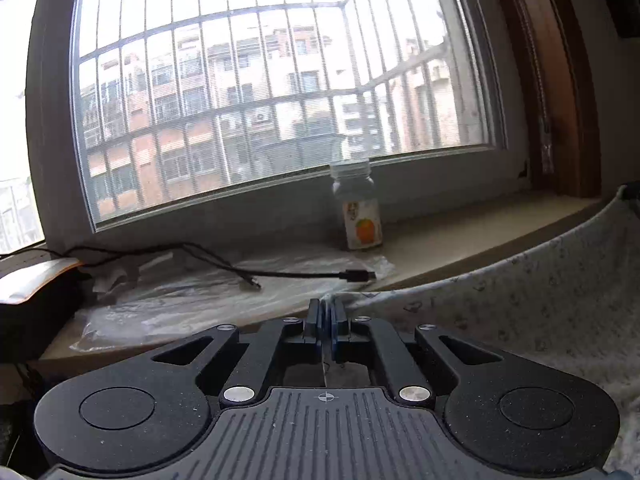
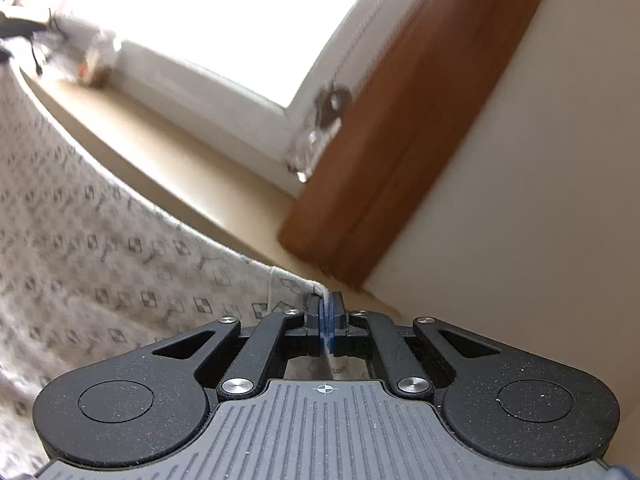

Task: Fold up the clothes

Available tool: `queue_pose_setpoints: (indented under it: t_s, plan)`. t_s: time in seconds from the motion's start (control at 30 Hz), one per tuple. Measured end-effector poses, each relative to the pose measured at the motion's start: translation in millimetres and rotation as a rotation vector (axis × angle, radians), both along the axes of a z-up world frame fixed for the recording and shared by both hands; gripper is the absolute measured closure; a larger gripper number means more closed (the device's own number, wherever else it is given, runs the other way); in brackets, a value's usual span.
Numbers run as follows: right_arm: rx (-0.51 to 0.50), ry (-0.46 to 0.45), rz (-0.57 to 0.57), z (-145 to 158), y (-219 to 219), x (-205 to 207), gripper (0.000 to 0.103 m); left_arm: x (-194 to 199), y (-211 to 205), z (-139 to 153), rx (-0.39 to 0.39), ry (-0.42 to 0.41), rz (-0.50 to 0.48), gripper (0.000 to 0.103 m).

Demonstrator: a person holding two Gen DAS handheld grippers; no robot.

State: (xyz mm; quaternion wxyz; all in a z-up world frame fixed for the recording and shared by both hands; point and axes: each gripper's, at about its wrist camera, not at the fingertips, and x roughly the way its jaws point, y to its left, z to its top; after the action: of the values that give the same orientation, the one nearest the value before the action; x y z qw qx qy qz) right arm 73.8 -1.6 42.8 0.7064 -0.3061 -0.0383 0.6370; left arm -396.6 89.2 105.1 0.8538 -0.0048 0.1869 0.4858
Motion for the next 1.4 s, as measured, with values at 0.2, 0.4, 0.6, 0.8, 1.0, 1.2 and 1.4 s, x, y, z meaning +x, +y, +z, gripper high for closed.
queue_pose_setpoints:
  t_s: [0.2, 0.4, 0.6, 0.8, 1.0, 1.2, 1.4]
  plan:
    - [0.015, -0.029, -0.008, -2.1, 0.2, -14.8, 0.1, -4.1, -3.3, -9.9, -0.011, -0.004, -0.035, 0.099]
    - [0.016, -0.043, -0.024, 1.5, -6.8, -10.2, 0.1, 4.4, -13.1, -2.7, 0.013, 0.001, -0.054, 0.099]
    - [0.014, -0.026, -0.009, 6.3, -30.6, -7.4, 0.1, 3.2, -23.3, 2.5, 0.032, -0.005, -0.071, 0.099]
    - [-0.021, 0.005, 0.033, 0.2, -83.9, -17.3, 0.1, -13.8, -64.7, -9.3, 0.02, 0.026, -0.104, 0.099]
    - [-0.104, 0.053, 0.095, -27.0, -150.5, -25.9, 0.1, -36.0, -130.4, -23.4, -0.002, 0.07, -0.176, 0.098]
    - [-0.218, 0.146, 0.143, -51.3, -175.6, -23.2, 0.092, -54.8, -158.3, -40.4, -0.126, 0.126, -0.215, 0.083]
    - [-0.206, 0.237, 0.18, -41.6, -178.2, -23.9, 0.067, -67.0, -157.3, -32.9, -0.146, 0.112, -0.187, 0.076]
